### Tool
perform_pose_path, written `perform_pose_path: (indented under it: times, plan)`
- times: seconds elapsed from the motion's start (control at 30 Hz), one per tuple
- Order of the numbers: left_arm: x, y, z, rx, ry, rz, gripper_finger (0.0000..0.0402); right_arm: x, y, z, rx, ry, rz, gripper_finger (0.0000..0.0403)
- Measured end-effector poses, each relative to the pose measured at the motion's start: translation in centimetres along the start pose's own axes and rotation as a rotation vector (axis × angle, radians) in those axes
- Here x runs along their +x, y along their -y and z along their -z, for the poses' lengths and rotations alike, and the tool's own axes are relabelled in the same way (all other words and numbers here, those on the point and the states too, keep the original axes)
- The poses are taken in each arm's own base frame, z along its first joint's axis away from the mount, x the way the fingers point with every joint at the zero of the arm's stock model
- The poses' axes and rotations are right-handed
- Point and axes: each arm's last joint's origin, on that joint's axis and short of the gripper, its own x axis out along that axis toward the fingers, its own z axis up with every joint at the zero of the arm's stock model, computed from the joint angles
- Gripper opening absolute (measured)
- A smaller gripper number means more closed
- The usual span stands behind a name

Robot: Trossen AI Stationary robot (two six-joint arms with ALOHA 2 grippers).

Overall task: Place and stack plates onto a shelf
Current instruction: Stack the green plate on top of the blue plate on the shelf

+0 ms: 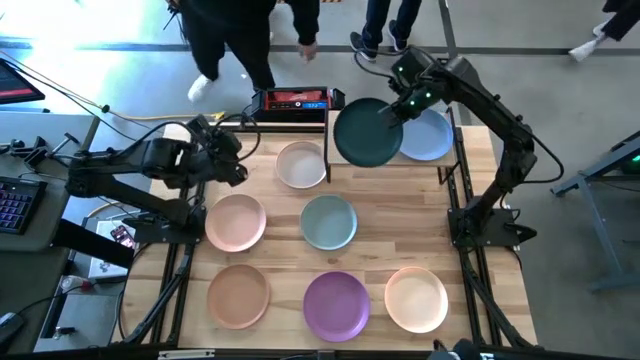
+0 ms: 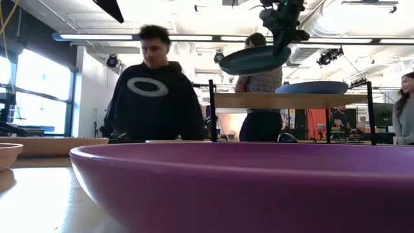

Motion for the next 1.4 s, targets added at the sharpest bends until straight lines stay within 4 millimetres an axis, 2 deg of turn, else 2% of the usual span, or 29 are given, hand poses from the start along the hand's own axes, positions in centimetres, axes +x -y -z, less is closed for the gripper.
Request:
perform_pose_path:
  times: [0.17,0.33,0.7,0.77,0.87,0.97,1.23,1.4]
  plan:
    - [0.6,-0.5,0.0,-0.022,-0.027,-0.029,0.0122,-0.1,1.4,-0.2,0.006,-0.008,-0.024,0.0000]
    - [1.2,-1.0,0.1,-0.044,-0.053,-0.058,0.0122,-0.8,1.9,0.6,0.015,-0.051,-0.005,0.0000]
    - [2.2,-2.0,0.2,-0.089,-0.099,-0.113,0.0122,-5.7,1.8,3.6,0.003,0.082,0.019,0.0000]
    - [2.4,-2.2,0.2,-0.097,-0.108,-0.123,0.0122,-6.0,2.0,4.6,0.021,0.098,0.034,0.0000]
    - [2.6,-2.5,0.2,-0.107,-0.120,-0.137,0.0122,-5.3,2.6,6.6,0.066,0.111,0.034,0.0000]
    - [2.8,-2.7,0.3,-0.102,-0.130,-0.146,0.0122,-5.1,3.4,8.7,0.128,0.196,-0.001,0.0000]
    - [3.1,-3.0,0.3,-0.096,-0.145,-0.144,0.0122,-5.0,5.8,13.5,0.343,0.309,-0.023,0.0000]
    - [3.3,-3.2,0.3,-0.060,-0.158,-0.137,0.0122,-4.9,6.8,15.7,0.514,0.365,0.016,0.0000]
